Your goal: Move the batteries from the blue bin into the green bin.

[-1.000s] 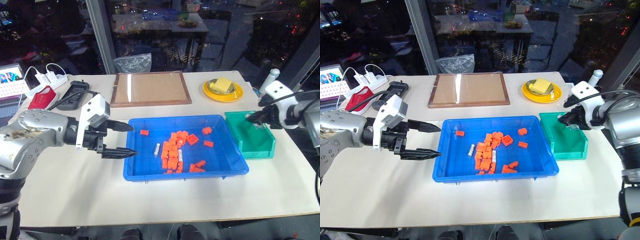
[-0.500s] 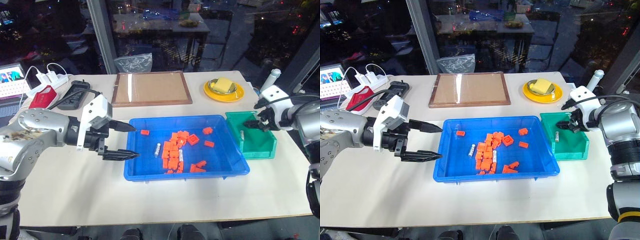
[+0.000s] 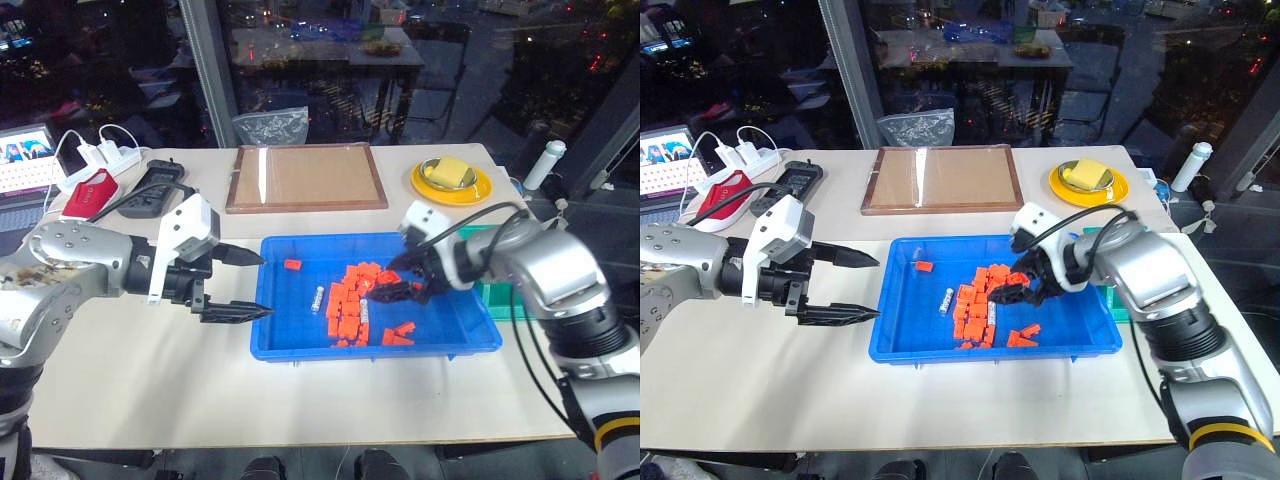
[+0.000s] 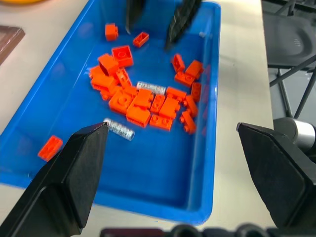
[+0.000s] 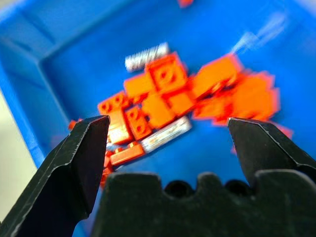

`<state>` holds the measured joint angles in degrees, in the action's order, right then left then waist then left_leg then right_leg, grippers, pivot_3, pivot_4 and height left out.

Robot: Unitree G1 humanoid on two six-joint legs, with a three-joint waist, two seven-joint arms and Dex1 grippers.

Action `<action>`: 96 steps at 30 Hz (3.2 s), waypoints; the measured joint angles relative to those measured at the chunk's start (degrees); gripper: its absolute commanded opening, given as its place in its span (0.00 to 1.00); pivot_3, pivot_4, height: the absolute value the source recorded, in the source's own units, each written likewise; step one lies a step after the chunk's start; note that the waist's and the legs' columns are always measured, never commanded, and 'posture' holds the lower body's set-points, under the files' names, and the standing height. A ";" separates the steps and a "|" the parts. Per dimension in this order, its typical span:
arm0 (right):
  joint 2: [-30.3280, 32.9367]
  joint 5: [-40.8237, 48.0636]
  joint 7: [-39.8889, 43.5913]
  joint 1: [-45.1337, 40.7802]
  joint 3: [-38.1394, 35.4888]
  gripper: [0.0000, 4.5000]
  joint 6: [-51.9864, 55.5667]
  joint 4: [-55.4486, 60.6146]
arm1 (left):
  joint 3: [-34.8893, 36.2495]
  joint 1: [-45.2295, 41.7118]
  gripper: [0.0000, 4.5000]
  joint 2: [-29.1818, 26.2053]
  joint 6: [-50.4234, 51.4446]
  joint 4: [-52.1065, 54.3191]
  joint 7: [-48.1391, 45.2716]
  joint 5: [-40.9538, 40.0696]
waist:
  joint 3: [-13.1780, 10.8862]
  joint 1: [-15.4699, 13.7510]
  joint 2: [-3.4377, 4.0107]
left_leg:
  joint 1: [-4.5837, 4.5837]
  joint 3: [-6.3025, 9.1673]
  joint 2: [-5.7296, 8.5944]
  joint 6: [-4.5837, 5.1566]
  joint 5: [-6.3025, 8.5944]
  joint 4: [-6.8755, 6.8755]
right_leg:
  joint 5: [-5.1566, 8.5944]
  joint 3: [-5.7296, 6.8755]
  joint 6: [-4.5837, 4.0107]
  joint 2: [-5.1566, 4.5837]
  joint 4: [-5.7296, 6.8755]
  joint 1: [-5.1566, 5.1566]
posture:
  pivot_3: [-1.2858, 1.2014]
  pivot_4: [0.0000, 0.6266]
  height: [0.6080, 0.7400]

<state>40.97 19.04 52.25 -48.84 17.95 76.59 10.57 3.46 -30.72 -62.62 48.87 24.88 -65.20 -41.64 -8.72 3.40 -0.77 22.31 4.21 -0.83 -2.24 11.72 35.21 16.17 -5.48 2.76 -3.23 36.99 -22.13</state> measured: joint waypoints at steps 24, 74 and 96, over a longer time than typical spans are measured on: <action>-9.64 -2.65 -16.24 -1.07 7.27 0.53 3.47 -7.81 | 0.37 1.90 1.00 -1.78 -1.53 0.42 -0.07 1.25 | 0.16 0.54 -0.15 | -0.12 0.02 -0.04 0.00 0.00 -0.03 | 0.01 0.01 0.01 0.04 0.03 0.06 | 0.52 0.24 1.00; -6.49 -2.59 -16.32 1.03 8.19 0.54 4.95 -5.39 | 0.70 1.96 1.00 -1.79 -2.39 0.39 0.37 1.28 | 0.42 0.55 -0.54 | -0.07 0.01 -0.09 0.00 0.00 -0.13 | 0.01 0.02 0.01 0.08 0.00 -0.04 | 0.52 0.24 1.00; 18.51 -1.00 1.85 -6.85 -5.68 0.05 -15.09 -14.17 | -1.76 -1.47 1.00 -0.81 -2.40 -1.29 -1.32 1.28 | 0.29 0.15 -0.46 | -0.06 -0.04 -0.08 0.01 0.00 -0.20 | 0.05 0.02 0.06 0.04 -0.18 -0.02 | 0.52 0.24 1.00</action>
<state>59.48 18.04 54.09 -55.69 12.27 61.50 -3.60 1.70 -32.19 -63.43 46.47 23.59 -66.53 -40.36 -8.43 3.55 -1.23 22.26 4.17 -0.90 -2.23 11.72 35.01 16.22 -5.46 2.82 -3.19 36.80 -22.15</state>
